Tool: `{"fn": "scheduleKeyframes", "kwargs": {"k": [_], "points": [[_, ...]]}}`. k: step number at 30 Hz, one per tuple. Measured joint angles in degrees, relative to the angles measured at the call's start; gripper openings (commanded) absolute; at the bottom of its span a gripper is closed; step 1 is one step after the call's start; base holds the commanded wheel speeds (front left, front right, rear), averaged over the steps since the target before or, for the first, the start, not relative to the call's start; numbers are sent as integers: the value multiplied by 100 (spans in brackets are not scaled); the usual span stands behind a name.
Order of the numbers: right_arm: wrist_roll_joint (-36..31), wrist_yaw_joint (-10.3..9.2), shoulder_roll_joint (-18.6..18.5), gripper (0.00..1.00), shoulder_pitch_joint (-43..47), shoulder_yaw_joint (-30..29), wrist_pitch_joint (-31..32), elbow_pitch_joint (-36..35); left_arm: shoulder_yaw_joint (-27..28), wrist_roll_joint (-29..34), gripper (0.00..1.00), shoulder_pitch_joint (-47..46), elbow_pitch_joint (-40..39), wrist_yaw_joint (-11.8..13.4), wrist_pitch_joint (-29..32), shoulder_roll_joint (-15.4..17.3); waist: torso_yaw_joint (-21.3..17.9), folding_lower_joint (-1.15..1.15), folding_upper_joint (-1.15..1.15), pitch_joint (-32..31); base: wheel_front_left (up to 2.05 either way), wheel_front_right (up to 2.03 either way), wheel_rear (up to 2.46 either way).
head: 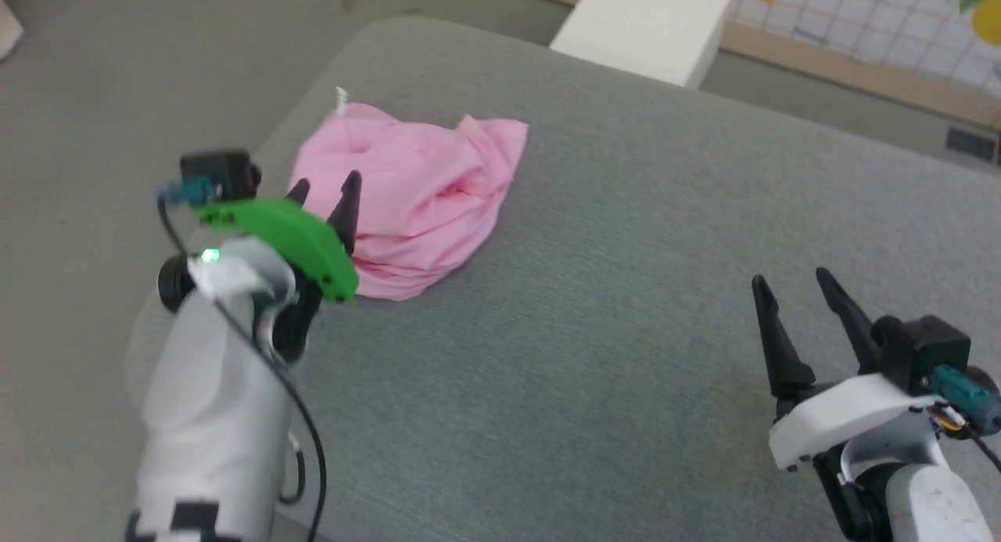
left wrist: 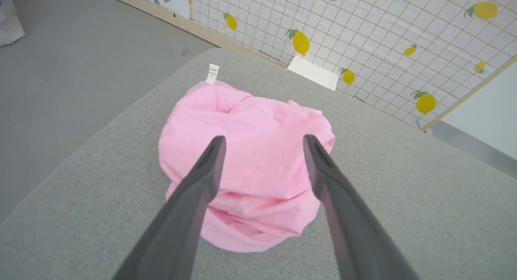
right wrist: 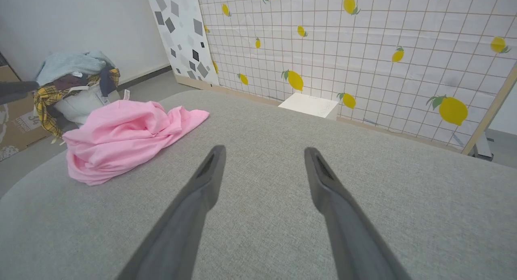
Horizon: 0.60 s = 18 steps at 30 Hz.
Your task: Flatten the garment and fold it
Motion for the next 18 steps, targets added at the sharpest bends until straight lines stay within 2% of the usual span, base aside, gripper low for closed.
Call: {"fn": "scheduleKeyframes", "kwargs": {"k": [3,4,6,9,15,17,18], "points": [[-76,0,0,100,-45,-101,90,-140,-198,-205,100,-611,575,-23,1004,146,-208,0,0,219,0,0,0],[-114,0,-1,100,-51,-159,119,-219,-304,-259,100,-895,869,-23,1504,257,-342,0,0,363,0,0,0],[-145,0,-2,100,-72,-196,155,-286,-392,-253,100,-1073,1177,-14,1922,388,-491,0,0,519,0,0,0],[-149,0,-1,100,-85,-215,175,-368,-452,-230,100,-1106,1493,90,2192,474,-693,0,0,720,0,0,0],[-153,0,-1,100,-90,-243,183,-439,-421,-268,100,-1075,1845,164,2180,447,-1027,0,0,1051,0,0,0],[-153,0,-1,100,-90,-245,181,-436,-383,-283,29,-1072,1871,202,2062,487,-1119,0,0,1109,0,0,0],[-151,0,-1,100,-90,-247,179,-430,-375,-286,0,-1062,1885,237,1948,505,-1164,0,0,1128,0,0,0]]}}
